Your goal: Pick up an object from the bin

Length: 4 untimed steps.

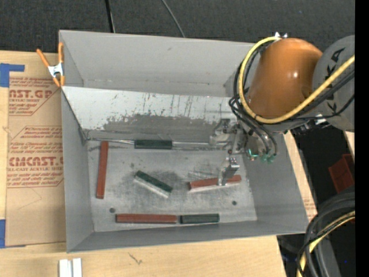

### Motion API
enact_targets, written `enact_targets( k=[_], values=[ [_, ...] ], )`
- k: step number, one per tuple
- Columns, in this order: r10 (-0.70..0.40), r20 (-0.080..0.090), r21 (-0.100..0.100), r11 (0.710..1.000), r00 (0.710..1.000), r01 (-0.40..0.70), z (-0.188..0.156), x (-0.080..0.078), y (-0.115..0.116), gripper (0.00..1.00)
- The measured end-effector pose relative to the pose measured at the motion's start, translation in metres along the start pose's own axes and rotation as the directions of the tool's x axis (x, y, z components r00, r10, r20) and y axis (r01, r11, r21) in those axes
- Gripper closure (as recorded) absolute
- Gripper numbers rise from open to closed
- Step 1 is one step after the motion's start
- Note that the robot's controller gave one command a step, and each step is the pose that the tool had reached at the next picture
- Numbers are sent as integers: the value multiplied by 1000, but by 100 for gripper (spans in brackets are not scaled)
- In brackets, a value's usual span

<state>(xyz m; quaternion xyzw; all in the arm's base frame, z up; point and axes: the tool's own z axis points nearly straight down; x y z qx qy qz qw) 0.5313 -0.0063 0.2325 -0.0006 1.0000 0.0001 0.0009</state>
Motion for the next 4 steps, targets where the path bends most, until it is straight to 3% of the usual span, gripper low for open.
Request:
enact_targets(
  k=[1,2,3,4],
  values=[
    [-22,8,1,1000,1000,22,49,-15,-6,0],
    [-160,3,1,987,987,160,118,-6,-5,0],
    [-123,5,0,992,992,123,156,-28,-13,100],
    [-123,5,0,992,992,123,156,-28,-13,100]
  ],
)
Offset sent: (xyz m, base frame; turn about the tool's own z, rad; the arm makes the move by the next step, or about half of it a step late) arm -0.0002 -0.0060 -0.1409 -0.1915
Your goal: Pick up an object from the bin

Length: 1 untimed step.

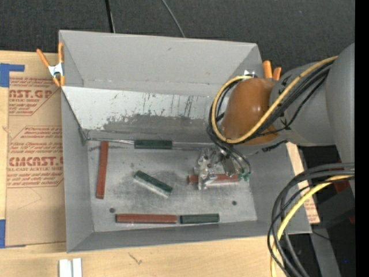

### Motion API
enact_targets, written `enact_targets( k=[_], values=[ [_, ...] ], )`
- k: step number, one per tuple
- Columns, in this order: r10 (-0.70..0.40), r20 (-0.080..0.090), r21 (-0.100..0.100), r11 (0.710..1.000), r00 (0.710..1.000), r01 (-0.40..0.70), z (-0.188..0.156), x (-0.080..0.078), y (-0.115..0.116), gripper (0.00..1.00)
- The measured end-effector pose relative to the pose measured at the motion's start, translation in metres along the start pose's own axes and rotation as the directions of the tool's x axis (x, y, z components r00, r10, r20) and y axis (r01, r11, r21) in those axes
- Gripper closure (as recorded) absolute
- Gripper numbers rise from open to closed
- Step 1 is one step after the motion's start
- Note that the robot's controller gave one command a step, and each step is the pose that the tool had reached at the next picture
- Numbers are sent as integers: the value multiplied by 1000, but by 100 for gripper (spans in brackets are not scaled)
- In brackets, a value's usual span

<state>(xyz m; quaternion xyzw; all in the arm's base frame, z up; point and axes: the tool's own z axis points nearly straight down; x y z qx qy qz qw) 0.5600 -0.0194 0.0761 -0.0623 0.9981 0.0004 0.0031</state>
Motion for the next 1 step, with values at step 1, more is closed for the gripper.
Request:
enact_targets(
  k=[1],
  values=[
    [-14,-2,1,1000,1000,14,-146,3,6,100]
  ],
)
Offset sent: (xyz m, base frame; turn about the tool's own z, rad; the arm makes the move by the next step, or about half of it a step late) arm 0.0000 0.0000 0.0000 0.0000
